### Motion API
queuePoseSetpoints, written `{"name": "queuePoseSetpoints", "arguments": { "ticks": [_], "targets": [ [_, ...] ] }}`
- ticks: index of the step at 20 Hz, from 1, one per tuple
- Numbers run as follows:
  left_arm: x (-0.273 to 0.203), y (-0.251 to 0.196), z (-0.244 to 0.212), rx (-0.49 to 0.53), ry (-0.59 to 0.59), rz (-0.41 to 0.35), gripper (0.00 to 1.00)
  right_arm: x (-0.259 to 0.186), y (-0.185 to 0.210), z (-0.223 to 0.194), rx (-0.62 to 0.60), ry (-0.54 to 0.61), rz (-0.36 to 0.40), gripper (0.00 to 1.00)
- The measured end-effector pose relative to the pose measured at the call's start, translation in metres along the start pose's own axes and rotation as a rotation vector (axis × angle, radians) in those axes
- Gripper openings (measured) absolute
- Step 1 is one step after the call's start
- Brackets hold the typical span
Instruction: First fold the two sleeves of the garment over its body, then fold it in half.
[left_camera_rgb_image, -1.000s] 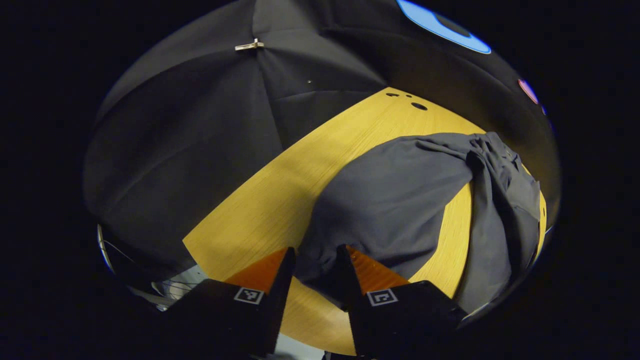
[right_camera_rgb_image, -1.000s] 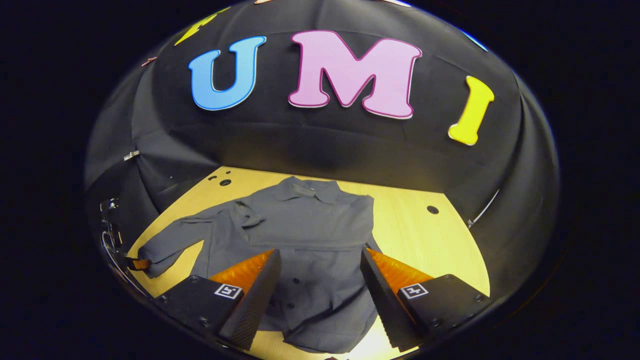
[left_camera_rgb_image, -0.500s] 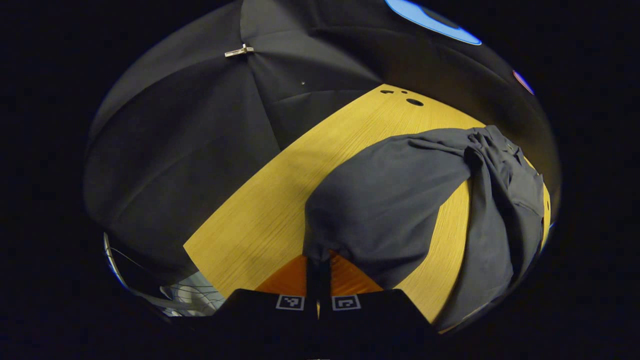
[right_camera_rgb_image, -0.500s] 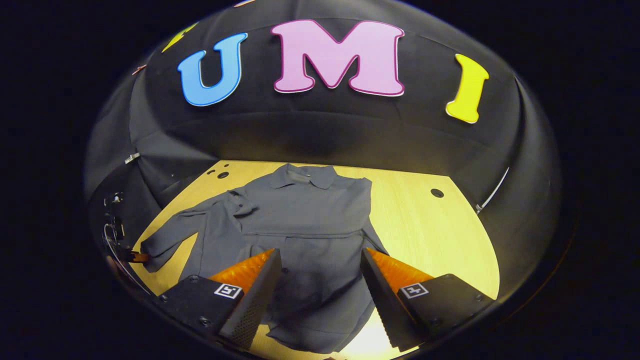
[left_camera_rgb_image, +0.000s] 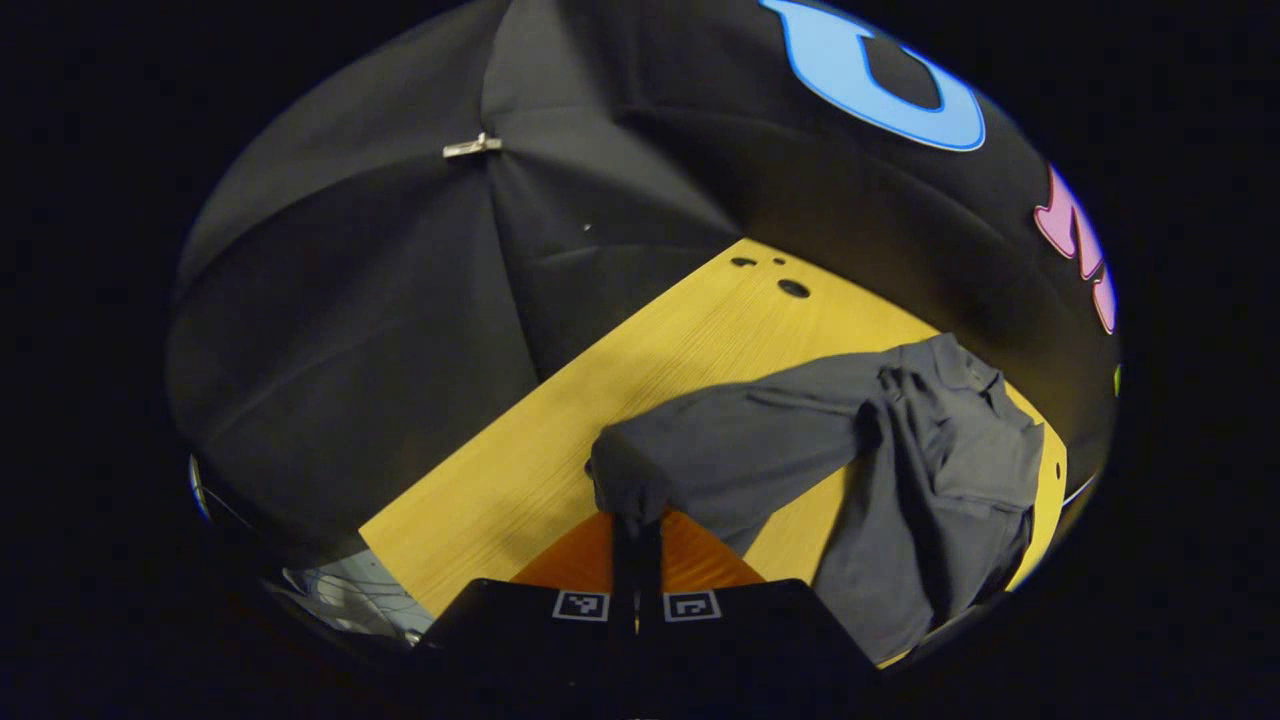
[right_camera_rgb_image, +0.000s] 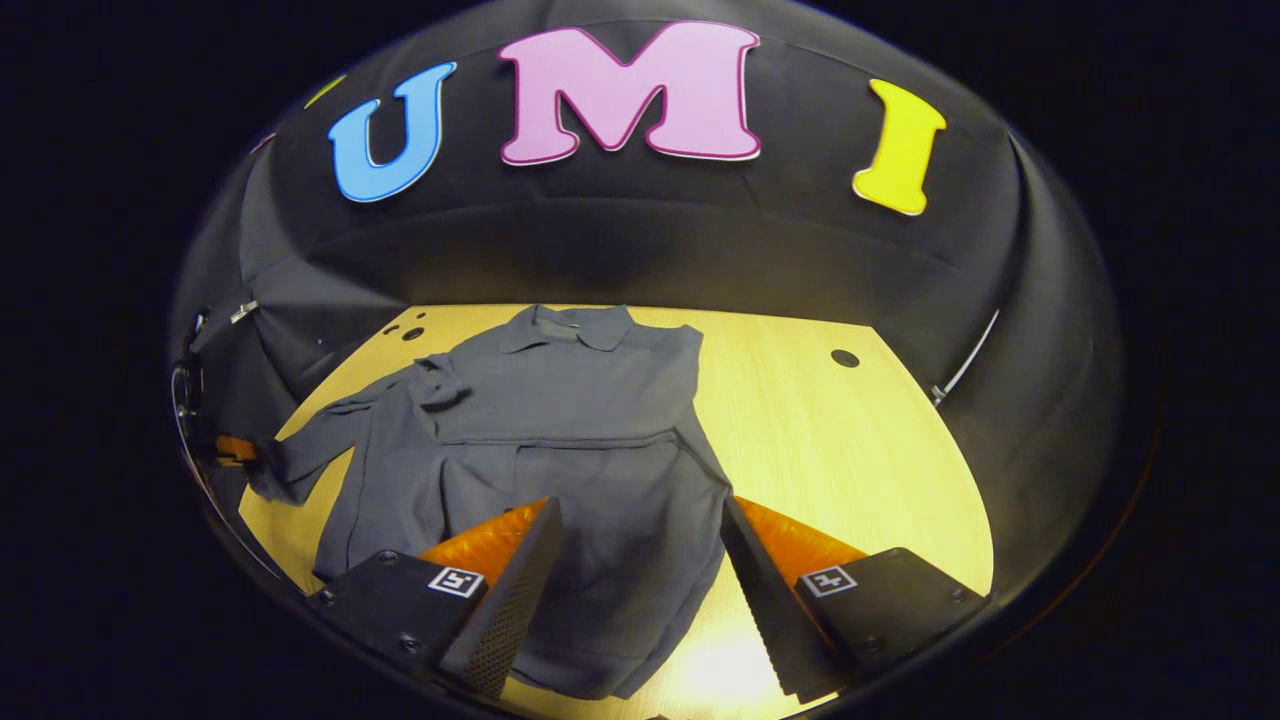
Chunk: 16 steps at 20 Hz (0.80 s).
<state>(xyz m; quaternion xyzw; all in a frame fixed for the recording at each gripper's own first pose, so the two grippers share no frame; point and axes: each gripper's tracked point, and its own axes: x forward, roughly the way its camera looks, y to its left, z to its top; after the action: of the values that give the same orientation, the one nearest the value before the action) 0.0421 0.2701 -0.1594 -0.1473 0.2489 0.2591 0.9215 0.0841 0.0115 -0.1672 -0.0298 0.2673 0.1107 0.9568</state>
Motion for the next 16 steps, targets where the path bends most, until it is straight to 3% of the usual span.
{"name": "queuePoseSetpoints", "arguments": {
  "ticks": [7, 12, 16],
  "targets": [
    [-0.008, -0.087, 0.087, 0.023, -0.102, -0.136, 0.05, -0.004, -0.034, -0.007, 0.066, -0.008, -0.048, 0.98],
    [-0.008, -0.183, 0.132, 0.122, -0.176, -0.22, 0.05, 0.0, -0.064, -0.01, 0.102, -0.004, -0.077, 0.98],
    [-0.019, -0.282, 0.136, 0.202, -0.203, -0.337, 0.05, 0.004, -0.089, -0.019, 0.138, 0.018, -0.101, 0.98]
  ]
}}
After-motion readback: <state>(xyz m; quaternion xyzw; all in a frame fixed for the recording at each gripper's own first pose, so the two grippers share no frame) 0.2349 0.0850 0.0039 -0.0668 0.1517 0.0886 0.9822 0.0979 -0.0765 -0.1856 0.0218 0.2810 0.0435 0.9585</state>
